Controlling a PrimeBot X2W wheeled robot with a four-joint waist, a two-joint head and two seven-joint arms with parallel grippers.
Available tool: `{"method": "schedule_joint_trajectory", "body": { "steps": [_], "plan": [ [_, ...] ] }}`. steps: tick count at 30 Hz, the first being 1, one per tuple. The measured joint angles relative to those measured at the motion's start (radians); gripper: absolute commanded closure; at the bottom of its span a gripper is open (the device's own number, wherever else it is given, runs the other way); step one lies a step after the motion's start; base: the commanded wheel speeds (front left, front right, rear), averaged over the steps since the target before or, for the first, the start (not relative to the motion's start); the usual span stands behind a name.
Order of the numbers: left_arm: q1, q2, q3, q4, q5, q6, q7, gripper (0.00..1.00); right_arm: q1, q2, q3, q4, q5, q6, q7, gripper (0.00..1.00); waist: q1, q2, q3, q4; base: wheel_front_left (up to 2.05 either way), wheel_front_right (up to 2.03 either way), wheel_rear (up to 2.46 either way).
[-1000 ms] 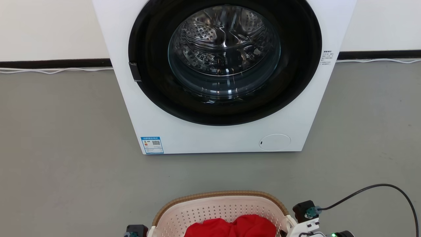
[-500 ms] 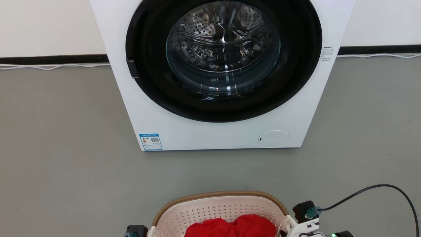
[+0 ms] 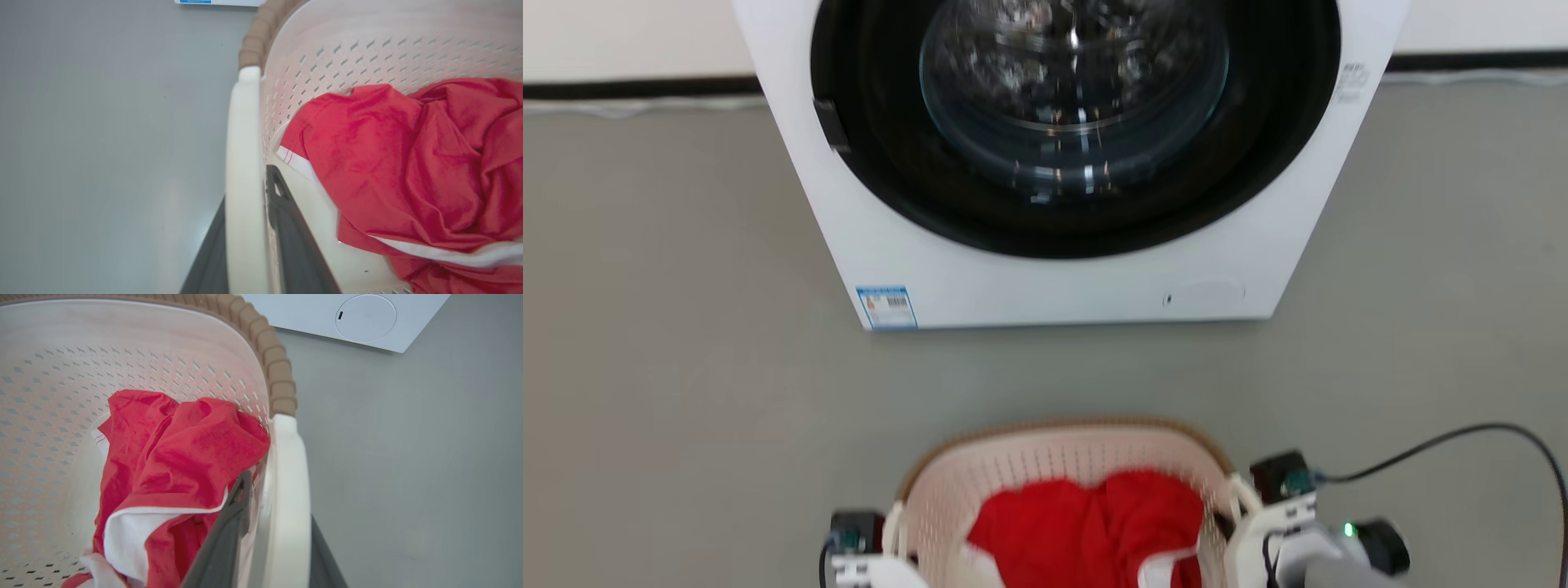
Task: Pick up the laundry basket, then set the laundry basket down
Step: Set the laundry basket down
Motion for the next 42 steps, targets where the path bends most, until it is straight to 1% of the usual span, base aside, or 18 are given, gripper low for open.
{"method": "schedule_joint_trajectory", "body": {
  "steps": [8,10,14,17,21,24,25,31,39,42],
  "plan": [
    [-0.149,0.005,0.009,-0.025,0.012,0.029,-0.018,1.00,-0.145,-0.011,-0.009,0.005,0.000,0.000,-0.083,1.00,0.0001,0.0000,0.148,-0.001,0.00,0.00,0.00],
    [-0.189,0.012,0.020,-0.043,0.022,0.042,-0.019,1.00,-0.189,-0.013,-0.016,0.006,0.000,0.000,-0.107,1.00,0.0001,0.0000,0.193,-0.003,0.00,0.00,0.00],
    [-0.255,0.034,0.057,-0.101,0.059,0.076,-0.019,1.00,-0.279,-0.016,-0.026,0.007,-0.003,0.000,-0.139,1.00,0.0000,0.0000,0.286,-0.009,0.00,0.00,0.00],
    [-0.289,0.040,0.091,-0.141,0.083,0.098,-0.019,1.00,-0.336,-0.024,-0.033,0.009,-0.014,0.000,-0.149,1.00,0.0001,0.0000,0.355,-0.014,0.00,0.00,0.00],
    [-0.322,0.041,0.136,-0.191,0.132,0.114,-0.019,1.00,-0.393,-0.040,-0.059,0.010,-0.032,0.000,-0.157,1.00,0.0001,0.0000,0.446,-0.021,0.00,0.00,0.00],
    [-0.355,0.047,0.177,-0.227,0.167,0.125,-0.019,1.00,-0.439,-0.057,-0.092,-0.012,-0.055,0.000,-0.157,1.00,0.0001,0.0000,0.511,-0.026,0.00,0.00,0.00],
    [-0.355,0.047,0.177,-0.227,0.167,0.125,-0.019,1.00,-0.439,-0.057,-0.092,-0.012,-0.055,0.000,-0.157,1.00,0.0001,0.0000,0.511,-0.026,0.00,0.00,0.00],
    [-0.410,0.057,0.249,-0.288,0.257,0.140,-0.019,1.00,-0.500,-0.082,-0.190,-0.064,-0.135,0.000,-0.157,1.00,0.0001,0.0000,0.626,-0.039,0.00,0.00,0.00],
    [-0.448,0.060,0.318,-0.311,0.352,0.139,-0.019,1.00,-0.504,-0.079,-0.325,-0.110,-0.269,0.000,-0.165,1.00,0.0001,0.0000,0.733,-0.058,0.00,0.00,0.00],
    [-0.468,0.059,0.338,-0.313,0.385,0.130,-0.019,1.00,-0.504,-0.074,-0.375,-0.121,-0.309,0.000,-0.166,1.00,0.0001,0.0000,0.761,-0.062,0.00,0.00,0.00]
  ]
}}
